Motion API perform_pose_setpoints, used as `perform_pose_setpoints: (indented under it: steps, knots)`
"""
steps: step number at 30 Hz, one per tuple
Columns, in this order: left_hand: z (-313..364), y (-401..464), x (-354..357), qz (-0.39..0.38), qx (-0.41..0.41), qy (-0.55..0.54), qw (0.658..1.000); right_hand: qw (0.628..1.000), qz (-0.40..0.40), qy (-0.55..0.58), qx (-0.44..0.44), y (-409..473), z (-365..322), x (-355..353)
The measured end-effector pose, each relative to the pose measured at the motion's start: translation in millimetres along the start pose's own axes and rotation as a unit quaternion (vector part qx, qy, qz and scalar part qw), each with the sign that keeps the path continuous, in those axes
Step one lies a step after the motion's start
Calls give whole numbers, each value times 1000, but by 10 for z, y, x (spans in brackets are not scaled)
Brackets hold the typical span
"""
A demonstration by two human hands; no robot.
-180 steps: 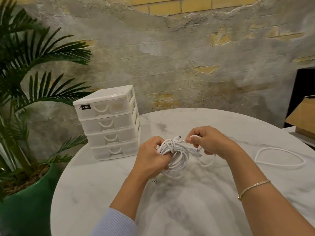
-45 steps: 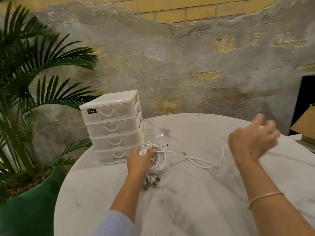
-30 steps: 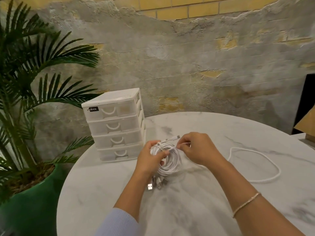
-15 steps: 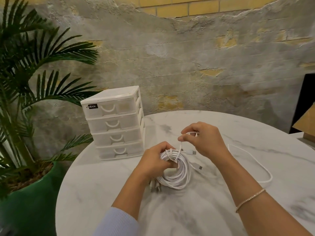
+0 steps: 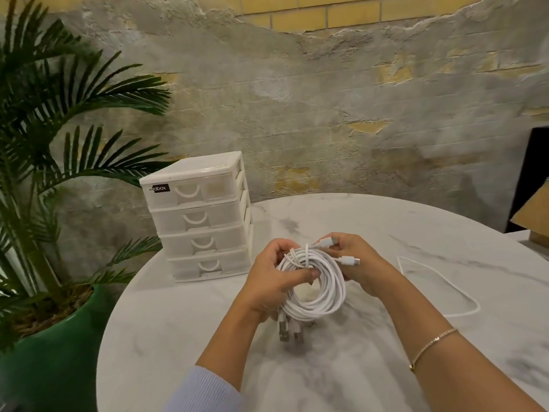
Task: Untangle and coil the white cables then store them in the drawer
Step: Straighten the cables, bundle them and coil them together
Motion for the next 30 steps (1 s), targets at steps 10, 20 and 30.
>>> perform_pose_setpoints:
  steps: [10,20,30]
  knots:
    - [-5,33,-40,29,24,-30,999,992,-94,-82,5,-83,-8,65]
    - [-128,102,-158,152,29,29,988,988,-50,-142,32,-53,3,-8]
    - [-132,96,-129,216,17,5,976,971,-2,-226,-78,-234,-281,126]
Point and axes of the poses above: each hand's wrist, its own y-axis towards the middle knuckle, its own x-axis out of the palm, z = x × y, the point moved 1 cm from there along y, towards the middle knuckle, and after that the axes turned 11 degrees about -y, right-handed, at the moved point
